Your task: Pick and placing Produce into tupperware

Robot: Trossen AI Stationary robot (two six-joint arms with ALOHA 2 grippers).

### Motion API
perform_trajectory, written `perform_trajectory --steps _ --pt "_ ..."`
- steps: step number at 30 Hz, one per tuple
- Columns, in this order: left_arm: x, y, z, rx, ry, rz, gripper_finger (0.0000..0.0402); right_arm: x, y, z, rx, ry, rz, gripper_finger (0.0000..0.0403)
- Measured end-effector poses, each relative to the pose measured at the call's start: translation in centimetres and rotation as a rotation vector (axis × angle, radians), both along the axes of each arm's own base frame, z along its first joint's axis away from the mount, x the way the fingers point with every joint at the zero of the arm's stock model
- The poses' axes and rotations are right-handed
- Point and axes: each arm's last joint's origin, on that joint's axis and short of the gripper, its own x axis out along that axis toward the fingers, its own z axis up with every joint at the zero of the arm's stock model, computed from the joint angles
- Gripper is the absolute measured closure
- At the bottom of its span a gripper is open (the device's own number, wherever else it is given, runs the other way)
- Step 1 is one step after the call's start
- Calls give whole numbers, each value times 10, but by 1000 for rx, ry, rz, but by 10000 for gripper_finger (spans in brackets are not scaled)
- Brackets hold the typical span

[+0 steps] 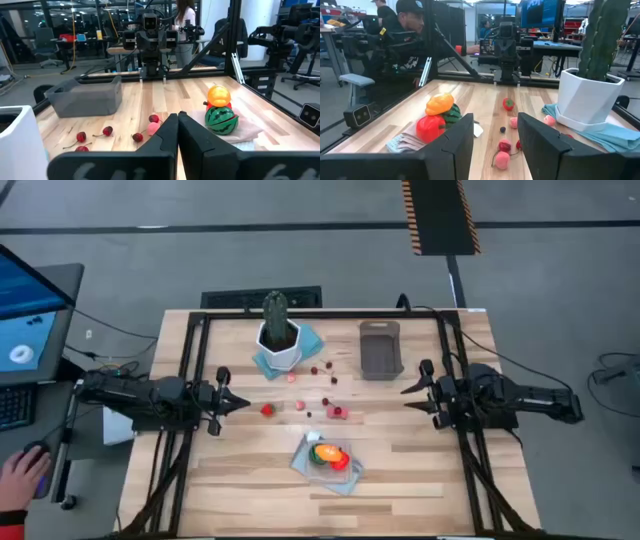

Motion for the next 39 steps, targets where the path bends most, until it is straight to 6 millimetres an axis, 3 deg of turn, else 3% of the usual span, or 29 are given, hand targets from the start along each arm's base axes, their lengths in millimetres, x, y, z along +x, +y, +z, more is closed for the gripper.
perform_trajectory --steps 39 --pt "0 0 0 18 -1 0 401 0 0 0 0 0 0 227"
